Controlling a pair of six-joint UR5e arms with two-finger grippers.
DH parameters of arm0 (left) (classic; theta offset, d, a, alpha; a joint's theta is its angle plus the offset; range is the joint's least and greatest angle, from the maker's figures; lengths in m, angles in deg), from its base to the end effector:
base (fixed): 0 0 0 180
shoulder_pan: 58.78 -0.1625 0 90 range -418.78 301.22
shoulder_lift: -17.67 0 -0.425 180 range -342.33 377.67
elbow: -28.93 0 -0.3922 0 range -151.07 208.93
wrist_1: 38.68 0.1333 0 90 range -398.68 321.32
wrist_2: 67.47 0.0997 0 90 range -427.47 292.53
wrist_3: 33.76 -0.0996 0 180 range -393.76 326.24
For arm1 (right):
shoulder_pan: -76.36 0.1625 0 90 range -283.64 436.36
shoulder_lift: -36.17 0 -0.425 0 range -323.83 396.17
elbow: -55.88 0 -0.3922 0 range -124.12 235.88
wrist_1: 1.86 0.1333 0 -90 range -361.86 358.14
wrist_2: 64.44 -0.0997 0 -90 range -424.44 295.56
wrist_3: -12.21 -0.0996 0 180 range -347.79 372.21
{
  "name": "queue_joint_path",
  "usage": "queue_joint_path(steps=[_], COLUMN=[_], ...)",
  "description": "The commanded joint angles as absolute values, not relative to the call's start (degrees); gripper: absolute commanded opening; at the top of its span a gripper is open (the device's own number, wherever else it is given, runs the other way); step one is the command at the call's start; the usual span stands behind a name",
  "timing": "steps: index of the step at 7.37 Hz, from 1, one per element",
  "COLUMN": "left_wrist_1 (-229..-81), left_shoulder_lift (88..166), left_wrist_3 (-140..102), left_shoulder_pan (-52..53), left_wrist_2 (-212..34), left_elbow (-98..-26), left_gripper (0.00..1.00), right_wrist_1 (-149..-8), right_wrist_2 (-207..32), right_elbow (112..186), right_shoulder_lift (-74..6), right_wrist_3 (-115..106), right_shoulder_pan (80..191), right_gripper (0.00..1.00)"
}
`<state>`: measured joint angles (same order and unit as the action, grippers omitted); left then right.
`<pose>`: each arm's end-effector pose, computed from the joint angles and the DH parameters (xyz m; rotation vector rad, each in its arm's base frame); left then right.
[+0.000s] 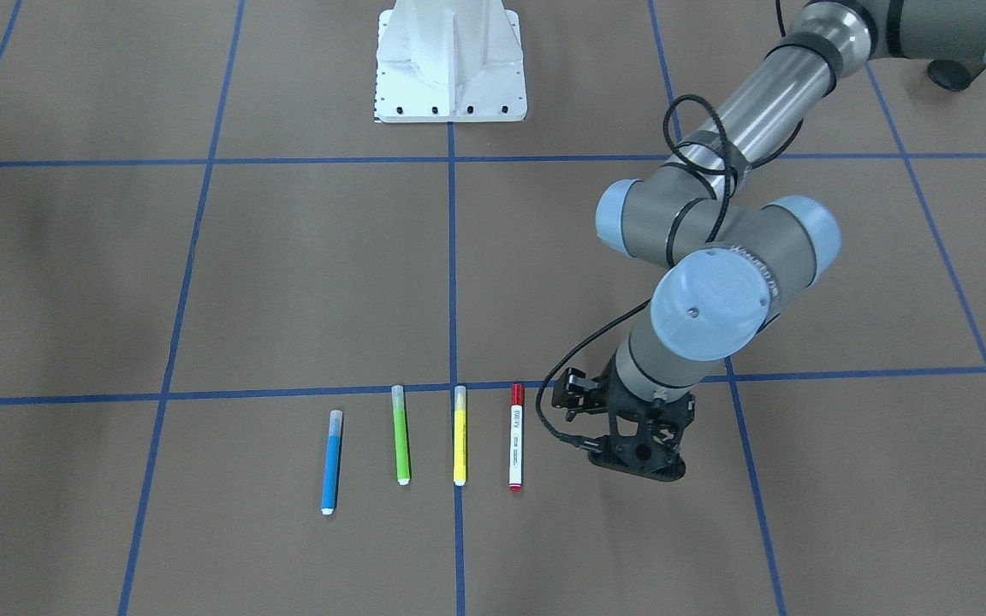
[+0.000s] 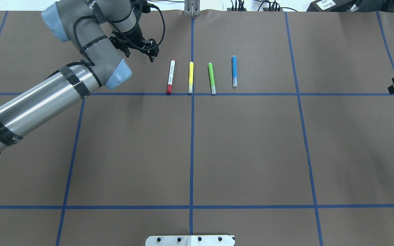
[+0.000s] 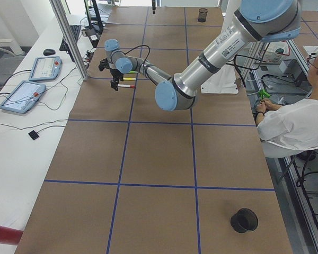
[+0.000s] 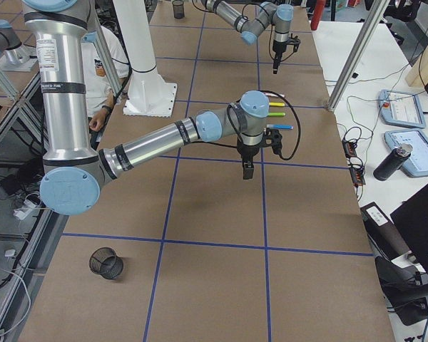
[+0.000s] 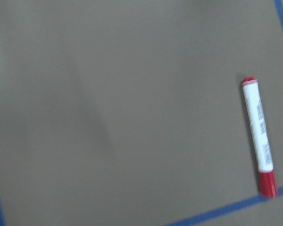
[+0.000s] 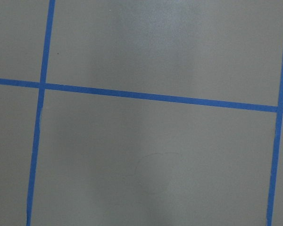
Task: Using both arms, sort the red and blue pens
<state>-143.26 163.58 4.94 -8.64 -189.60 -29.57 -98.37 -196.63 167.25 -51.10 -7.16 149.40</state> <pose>0.4765 -0.6960 0.2415 0.1716 0.8366 0.2097 -0.0810 -0.4934 0.4671 0.0506 -0.7851 -0.0731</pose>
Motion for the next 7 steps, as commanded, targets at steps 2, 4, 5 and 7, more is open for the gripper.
queue_joint_path(steps=[2,4,5,7], left_wrist_1=[-149.9,-154.4,-154.5,-158.2], left_shoulder_lift=[176.6,177.5,177.7,177.8], left_wrist_3=[8.8,9.8,10.4,13.7], left_shoulder_pan=[-10.4,-12.7,-13.0,-14.6], left_wrist_2=[-186.8,-183.0,-182.9,-181.7], left_elbow=[-9.2,-5.1,-4.6,-3.2], left_gripper=[0.90,0.86,0.83,0.80], right_wrist_1=[-98.4,-98.5,-98.4,-98.5], right_wrist_2=[-196.7,-196.7,-196.9,-198.3], right_elbow=[166.7,166.5,166.5,166.5], right_shoulder_lift=[-51.0,-51.1,-51.2,-51.6], right_wrist_3=[-7.2,-7.3,-7.3,-7.3], right_shoulder_pan=[149.2,149.0,149.0,148.9], right_gripper=[1.00,1.00,1.00,1.00])
